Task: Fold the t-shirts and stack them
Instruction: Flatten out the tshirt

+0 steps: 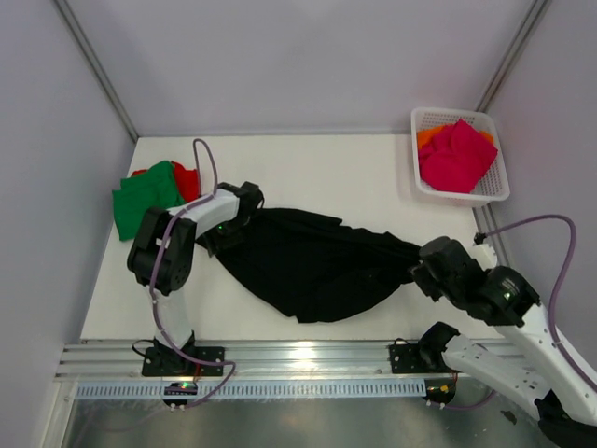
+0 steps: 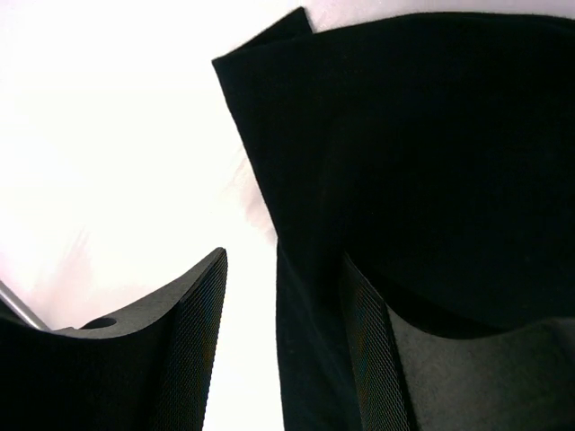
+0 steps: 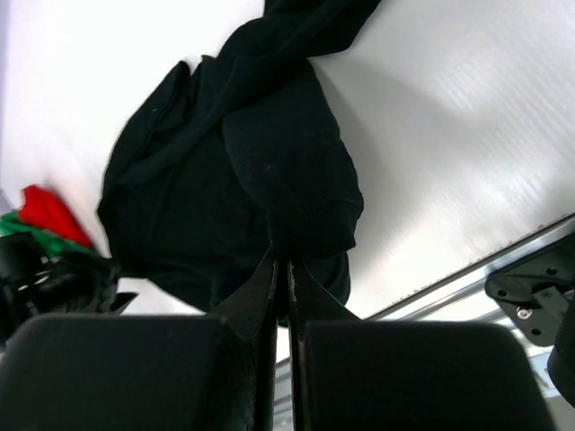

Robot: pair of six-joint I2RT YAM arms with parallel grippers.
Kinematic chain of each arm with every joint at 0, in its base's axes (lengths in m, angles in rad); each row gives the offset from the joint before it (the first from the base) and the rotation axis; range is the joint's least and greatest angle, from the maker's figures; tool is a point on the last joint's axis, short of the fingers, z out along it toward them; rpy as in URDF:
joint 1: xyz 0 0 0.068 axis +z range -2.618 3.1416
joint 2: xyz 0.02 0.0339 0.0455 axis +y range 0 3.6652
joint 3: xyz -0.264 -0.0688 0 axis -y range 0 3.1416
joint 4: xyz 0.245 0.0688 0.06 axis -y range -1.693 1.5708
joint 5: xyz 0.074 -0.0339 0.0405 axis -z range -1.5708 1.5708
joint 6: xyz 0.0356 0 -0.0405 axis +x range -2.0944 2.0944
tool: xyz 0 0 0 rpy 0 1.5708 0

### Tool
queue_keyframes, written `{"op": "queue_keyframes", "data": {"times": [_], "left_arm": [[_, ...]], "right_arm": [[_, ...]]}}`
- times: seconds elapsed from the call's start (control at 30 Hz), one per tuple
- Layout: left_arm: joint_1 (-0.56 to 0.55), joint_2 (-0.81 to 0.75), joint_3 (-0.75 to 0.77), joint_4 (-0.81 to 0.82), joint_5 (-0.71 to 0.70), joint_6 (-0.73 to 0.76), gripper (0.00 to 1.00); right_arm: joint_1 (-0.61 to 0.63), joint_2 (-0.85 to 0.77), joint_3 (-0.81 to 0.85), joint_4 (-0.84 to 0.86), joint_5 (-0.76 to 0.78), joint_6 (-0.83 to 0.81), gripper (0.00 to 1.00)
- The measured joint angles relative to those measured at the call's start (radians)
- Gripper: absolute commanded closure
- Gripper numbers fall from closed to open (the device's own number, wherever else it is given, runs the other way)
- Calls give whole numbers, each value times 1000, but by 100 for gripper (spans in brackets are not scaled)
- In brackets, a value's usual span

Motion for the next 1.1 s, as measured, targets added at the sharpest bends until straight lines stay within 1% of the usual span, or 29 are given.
{"op": "queue_keyframes", "data": {"times": [0.13, 0.2, 0.3, 0.47, 0.5, 0.53, 0.57, 0.6, 0.63, 0.67, 0.77, 0.9, 0.93, 1.0, 1.1], "left_arm": [[0, -9, 5, -19, -18, 0, 45], [0, -19, 7, -27, -21, 0, 45], [0, -35, 13, -35, -26, 0, 45], [0, -47, 19, -51, -36, -1, 45], [0, -51, 19, -53, -37, -2, 45], [0, -55, 19, -55, -39, -3, 45], [0, -60, 19, -56, -42, -4, 45], [0, -64, 19, -58, -43, -7, 45], [0, -70, 19, -60, -46, -10, 45], [0, -75, 19, -62, -49, -11, 45], [0, -90, 19, -70, -56, -15, 45], [0, -98, 19, -73, -60, -18, 45], [0, -98, 19, -73, -60, -18, 45], [0, -98, 19, -73, -60, -18, 45], [0, -99, 19, -66, -39, -15, 46]], "right_arm": [[0, -148, -55, -13, -52, 65, 97], [0, -182, -62, -35, -71, 77, 97], [0, -152, -61, -42, -74, 72, 97], [0, -9, -35, -40, -50, 55, 97], [0, 10, -32, -38, -46, 56, 94], [0, 21, -32, -34, -43, 63, 84], [0, 30, -32, -34, -42, 75, 64], [0, 31, -33, -33, -42, 92, 55], [0, 30, -33, -34, -40, 101, 37], [0, 30, -32, -34, -39, 114, 13], [-1, 44, -13, -44, -30, 111, 11], [-1, 84, 64, -39, 1, 85, 1], [-1, 87, 80, -35, 14, 69, 0], [-1, 87, 100, -33, 39, 21, 1], [-1, 80, 98, 34, 56, -135, 1]]}}
